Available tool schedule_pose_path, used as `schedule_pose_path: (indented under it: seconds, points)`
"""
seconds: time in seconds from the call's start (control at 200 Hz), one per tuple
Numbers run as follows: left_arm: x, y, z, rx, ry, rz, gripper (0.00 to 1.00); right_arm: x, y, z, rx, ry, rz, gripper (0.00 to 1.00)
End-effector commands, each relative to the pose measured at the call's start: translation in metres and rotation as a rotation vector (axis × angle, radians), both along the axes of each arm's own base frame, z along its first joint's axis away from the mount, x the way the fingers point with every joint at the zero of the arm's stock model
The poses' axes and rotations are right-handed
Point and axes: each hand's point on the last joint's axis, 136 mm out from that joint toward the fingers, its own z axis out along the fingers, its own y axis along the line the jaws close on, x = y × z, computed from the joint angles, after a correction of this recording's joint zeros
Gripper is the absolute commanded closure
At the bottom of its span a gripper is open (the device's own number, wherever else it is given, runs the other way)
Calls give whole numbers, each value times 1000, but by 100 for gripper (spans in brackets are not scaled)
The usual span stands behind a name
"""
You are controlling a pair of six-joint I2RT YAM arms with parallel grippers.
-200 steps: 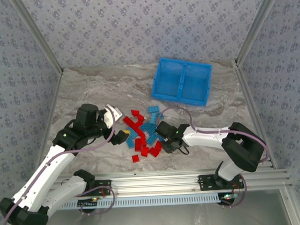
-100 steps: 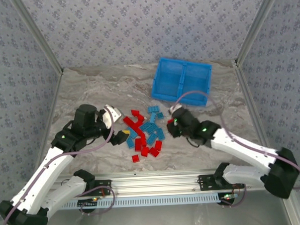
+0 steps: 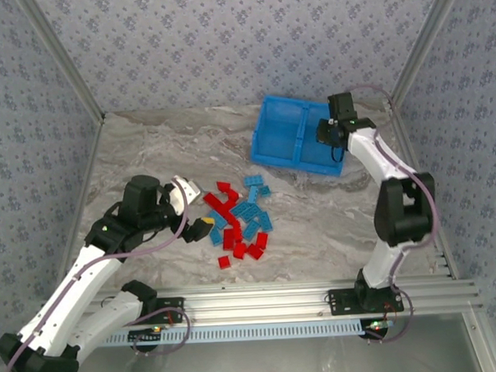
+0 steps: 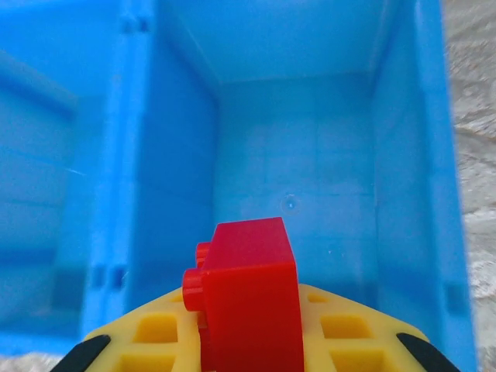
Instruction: Sort the legos into containers by color
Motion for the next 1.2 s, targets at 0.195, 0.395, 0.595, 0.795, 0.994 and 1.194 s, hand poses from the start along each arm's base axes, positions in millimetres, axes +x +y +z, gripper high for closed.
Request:
schedule_pose_path:
  seconds: [0.195, 0.395, 0.595, 0.795, 0.994, 1.194]
  points:
    - [-3, -9, 22, -100, -61, -29, 1, 22, 6, -32, 53, 165, -25, 68]
    - [-2, -9, 19, -88, -52, -30, 1, 20, 8, -5, 56, 131, -10, 62]
    - [-3, -9, 19, -88, -51, -30, 1, -5, 9, 37, 49, 61, 14, 62]
    - [-1, -7, 22, -87, -65, -15, 1, -81, 56, 57, 53, -27, 156, 60]
    - [4, -2, 20, -70, -76, 18, 1, -196, 111, 5, 80, 95, 234, 53]
    - [6, -1, 19, -68, -76, 25, 1, -275, 157, -54, 162, 270, 226, 25]
